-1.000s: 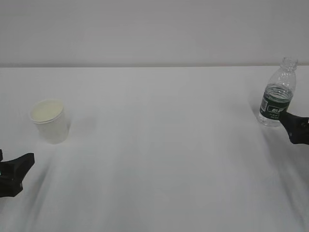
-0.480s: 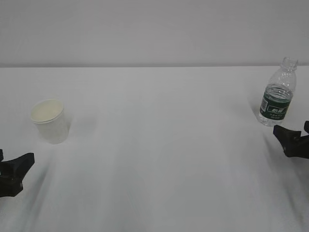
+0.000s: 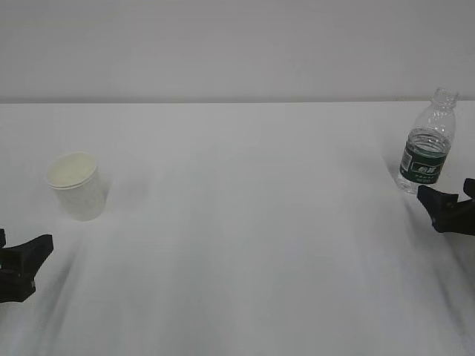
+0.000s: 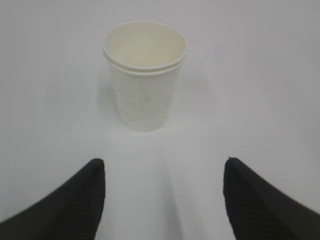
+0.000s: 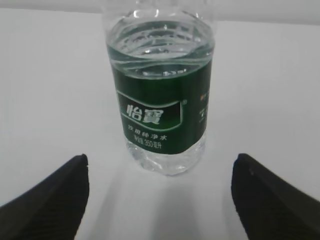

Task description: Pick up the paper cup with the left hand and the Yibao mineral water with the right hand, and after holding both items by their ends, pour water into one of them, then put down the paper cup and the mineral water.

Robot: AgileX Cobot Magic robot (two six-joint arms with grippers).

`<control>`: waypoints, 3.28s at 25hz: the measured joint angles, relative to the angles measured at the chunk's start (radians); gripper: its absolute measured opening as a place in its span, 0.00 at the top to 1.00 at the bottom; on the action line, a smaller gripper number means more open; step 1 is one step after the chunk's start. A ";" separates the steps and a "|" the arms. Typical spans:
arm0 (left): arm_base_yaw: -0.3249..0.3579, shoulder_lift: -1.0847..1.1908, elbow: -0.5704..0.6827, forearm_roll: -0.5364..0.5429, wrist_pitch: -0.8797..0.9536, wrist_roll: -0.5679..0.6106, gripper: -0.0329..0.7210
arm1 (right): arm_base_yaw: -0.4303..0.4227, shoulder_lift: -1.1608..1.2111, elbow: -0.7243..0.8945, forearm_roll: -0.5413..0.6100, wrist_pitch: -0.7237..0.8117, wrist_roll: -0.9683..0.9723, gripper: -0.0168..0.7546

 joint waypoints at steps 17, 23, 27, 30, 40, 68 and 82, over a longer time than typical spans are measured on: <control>0.000 0.000 0.000 0.002 0.000 0.000 0.26 | 0.000 0.002 -0.068 -0.036 -0.007 0.000 0.11; 0.000 0.000 0.000 0.014 0.000 0.000 0.27 | 0.000 0.004 -0.106 -0.051 -0.007 0.020 0.12; 0.000 0.000 0.000 0.014 0.000 0.000 0.27 | 0.000 0.009 -0.119 -0.058 -0.007 0.031 0.12; 0.000 0.000 0.000 0.014 0.000 0.000 0.27 | 0.000 0.024 -0.124 -0.062 -0.007 0.034 0.12; 0.000 0.000 0.000 0.014 0.000 0.000 0.27 | 0.000 0.094 -0.174 -0.078 -0.007 0.074 0.12; 0.000 0.000 0.000 0.014 0.000 0.000 0.27 | 0.042 0.164 -0.338 -0.105 0.039 0.109 0.13; 0.000 0.000 0.000 0.014 0.000 0.000 0.27 | 0.045 0.164 -0.378 -0.105 0.086 0.121 0.14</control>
